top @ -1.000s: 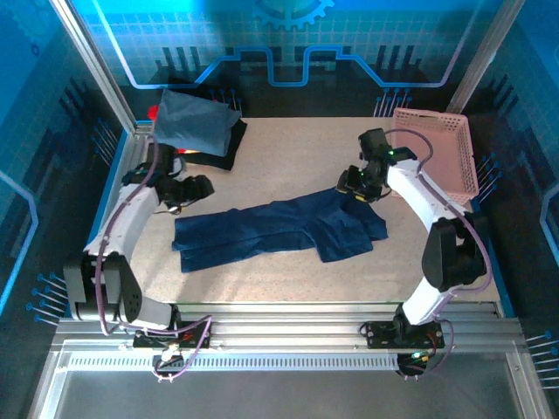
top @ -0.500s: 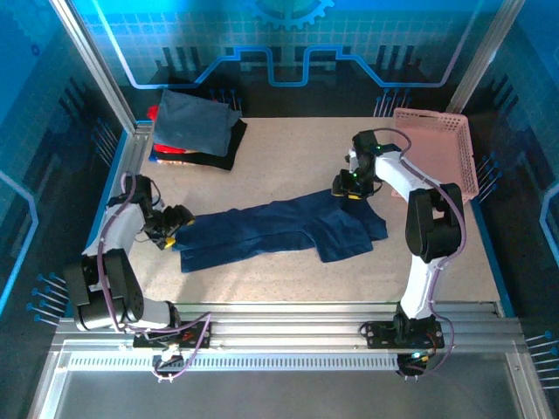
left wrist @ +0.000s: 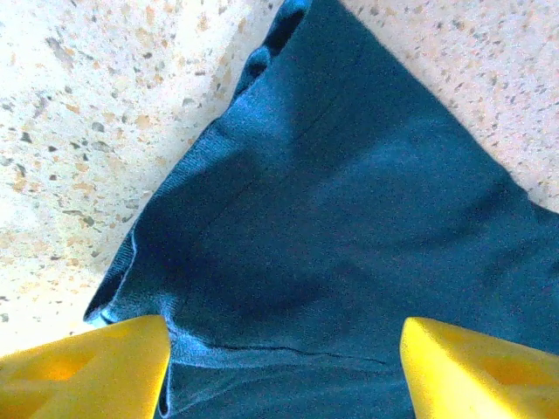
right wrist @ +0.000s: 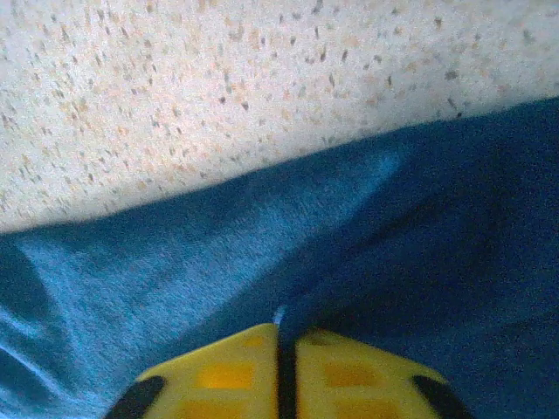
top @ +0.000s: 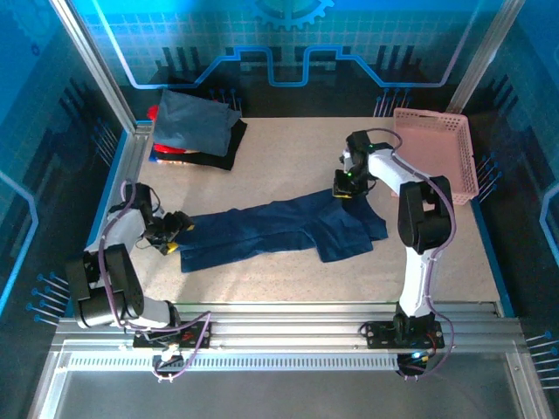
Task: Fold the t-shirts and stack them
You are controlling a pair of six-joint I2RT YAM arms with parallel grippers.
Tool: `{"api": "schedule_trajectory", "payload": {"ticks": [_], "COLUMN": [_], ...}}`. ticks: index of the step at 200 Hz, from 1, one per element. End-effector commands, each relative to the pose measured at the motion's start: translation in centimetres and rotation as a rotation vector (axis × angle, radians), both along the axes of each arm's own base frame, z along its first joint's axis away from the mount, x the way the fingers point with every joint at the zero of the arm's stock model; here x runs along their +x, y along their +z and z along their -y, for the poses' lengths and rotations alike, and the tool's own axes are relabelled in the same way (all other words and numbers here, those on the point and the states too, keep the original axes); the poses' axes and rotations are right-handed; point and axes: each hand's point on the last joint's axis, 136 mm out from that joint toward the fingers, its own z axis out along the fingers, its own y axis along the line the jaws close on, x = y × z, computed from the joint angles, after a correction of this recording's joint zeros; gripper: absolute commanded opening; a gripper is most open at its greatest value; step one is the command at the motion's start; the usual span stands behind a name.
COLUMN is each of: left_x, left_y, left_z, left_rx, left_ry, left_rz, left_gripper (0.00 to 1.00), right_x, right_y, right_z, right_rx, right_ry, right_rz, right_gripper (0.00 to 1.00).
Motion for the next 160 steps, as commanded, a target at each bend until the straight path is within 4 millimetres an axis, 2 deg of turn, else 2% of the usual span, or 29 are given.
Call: {"api": "schedule_trajectory", "payload": {"ticks": [1, 32, 92, 128, 160], "left_x": [-0.1, -0.8, -1.8, -1.9, -1.9], "left_y": [-0.8, -2.0, -3.7, -4.1, -4.2], "left_z": [0.3, 0.2, 0.1, 0.0, -0.2], "left_rx": [-0.044, -0.039, -0.034, -0.025, -0.018], "left_ry": [0.026, 0.035, 0.035, 0.032, 0.030], "left_rz": [-0.009, -0.050, -0.109, -0.123, -0.126], "left_gripper": [0.67, 0.66, 0.65, 0.65, 0.64], "right_x": [1.0, 1.6, 2.9, 3.7, 4.1], "right_y": [1.4, 2.6, 3.8, 3.9, 3.2], "right_z": [-0.3, 0.5, 1.5, 1.9, 1.9], "right_rx": [-0.005, -0.019, -0.010, 0.023, 0.032], "right_ry": [-0.008, -0.028, -0.050, -0.062, -0.050], "right_rz": [0.029, 0.052, 0.060, 0.037, 0.005], "right_gripper": [0.07, 0.00, 0.01, 0.02, 0.04]}}
